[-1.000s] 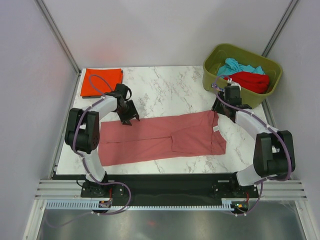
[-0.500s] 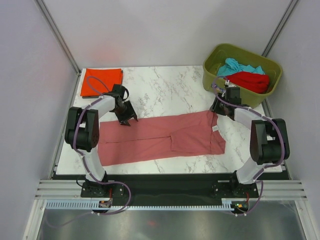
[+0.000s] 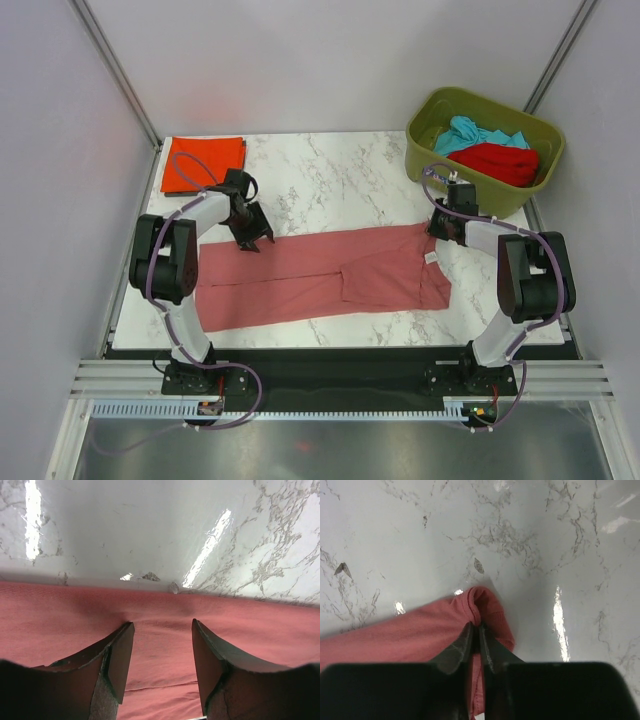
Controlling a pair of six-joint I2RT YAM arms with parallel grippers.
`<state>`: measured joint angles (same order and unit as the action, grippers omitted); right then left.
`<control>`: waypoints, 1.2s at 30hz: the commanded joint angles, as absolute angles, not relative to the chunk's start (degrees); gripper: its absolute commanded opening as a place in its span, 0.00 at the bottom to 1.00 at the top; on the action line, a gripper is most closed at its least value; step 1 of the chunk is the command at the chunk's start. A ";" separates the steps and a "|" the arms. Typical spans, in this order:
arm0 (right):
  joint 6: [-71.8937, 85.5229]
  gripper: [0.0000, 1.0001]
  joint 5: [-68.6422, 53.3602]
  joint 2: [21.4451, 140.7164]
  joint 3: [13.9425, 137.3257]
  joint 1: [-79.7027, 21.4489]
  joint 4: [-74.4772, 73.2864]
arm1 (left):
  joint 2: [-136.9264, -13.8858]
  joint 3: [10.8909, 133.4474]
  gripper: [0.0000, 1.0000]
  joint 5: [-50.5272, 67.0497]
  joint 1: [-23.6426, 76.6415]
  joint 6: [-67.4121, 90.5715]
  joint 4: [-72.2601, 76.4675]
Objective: Fold and stack the t-shirts
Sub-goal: Fold the tshirt
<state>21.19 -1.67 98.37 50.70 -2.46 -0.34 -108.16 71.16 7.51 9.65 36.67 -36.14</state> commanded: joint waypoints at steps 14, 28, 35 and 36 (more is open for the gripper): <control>34.80 0.27 6.68 92.63 61.42 -8.16 -13.00 | -108.46 68.91 0.62 0.27 5.71 34.72 -39.81; 50.36 0.18 13.97 103.34 63.63 -18.63 -14.85 | -108.54 68.91 0.64 -4.75 -1.48 35.16 -42.01; 45.54 0.17 15.29 108.98 66.52 -18.98 -11.87 | -105.48 70.22 0.65 -5.27 -4.57 34.63 -42.89; 44.74 0.17 15.55 109.51 67.40 -19.07 -11.87 | -104.69 70.49 0.66 -5.71 -4.66 34.45 -43.06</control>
<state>47.66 12.56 106.78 64.36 -19.22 -12.93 -107.02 70.85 1.48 -3.38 36.60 -41.58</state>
